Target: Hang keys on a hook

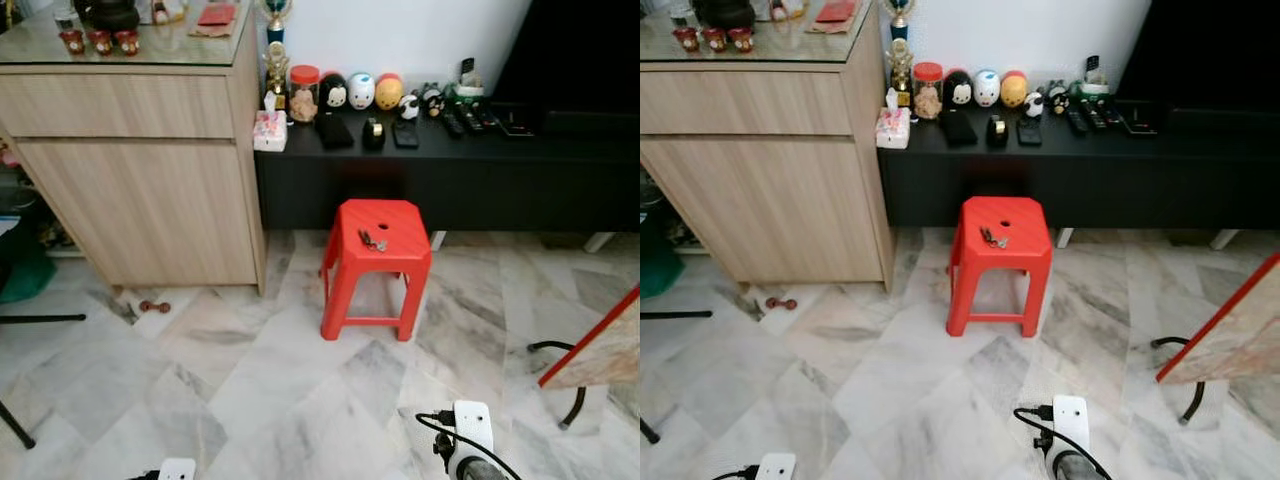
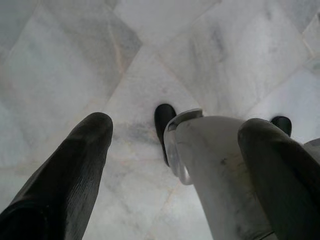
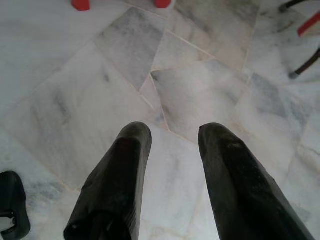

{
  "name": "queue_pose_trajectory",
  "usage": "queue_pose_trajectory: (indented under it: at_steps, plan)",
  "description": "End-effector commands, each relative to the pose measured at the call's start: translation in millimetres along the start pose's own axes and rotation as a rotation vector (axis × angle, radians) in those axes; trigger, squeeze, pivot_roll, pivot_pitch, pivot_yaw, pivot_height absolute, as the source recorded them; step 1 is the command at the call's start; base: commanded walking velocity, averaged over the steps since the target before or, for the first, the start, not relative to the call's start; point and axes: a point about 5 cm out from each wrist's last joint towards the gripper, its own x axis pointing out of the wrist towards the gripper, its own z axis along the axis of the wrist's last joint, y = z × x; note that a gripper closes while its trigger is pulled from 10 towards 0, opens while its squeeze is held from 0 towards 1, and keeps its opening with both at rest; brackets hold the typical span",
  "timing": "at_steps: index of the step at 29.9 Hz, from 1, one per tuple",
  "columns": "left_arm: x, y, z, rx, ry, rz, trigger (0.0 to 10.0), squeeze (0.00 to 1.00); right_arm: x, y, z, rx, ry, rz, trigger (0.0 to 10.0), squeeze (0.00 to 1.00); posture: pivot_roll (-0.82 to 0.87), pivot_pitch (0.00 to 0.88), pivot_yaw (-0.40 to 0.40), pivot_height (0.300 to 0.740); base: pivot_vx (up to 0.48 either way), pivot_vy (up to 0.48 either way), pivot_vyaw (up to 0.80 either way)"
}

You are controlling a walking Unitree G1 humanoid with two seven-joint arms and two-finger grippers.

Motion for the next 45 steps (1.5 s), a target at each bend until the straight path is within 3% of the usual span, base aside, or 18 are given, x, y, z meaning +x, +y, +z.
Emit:
queue_pose_trajectory:
  at_steps: [1, 45]
  plan:
    - [-1.6, -1.8, -7.6, 0.008, 0.033, -0.012, 10.0, 0.00, 0.1, -2.2, -0.1, -0.004, 0.004, -0.002, 10.0, 0.00, 0.00, 0.000, -0.085, 0.740, 0.251, 0.000, 0.00]
    - [-0.6, -1.3, -4.0, 0.054, 0.031, -0.034, 10.0, 0.00, -1.0, 1.8, -6.2, 0.010, 0.019, 0.010, 10.0, 0.00, 0.00, 0.049, -0.091, 0.740, 0.268, 0.000, 0.00]
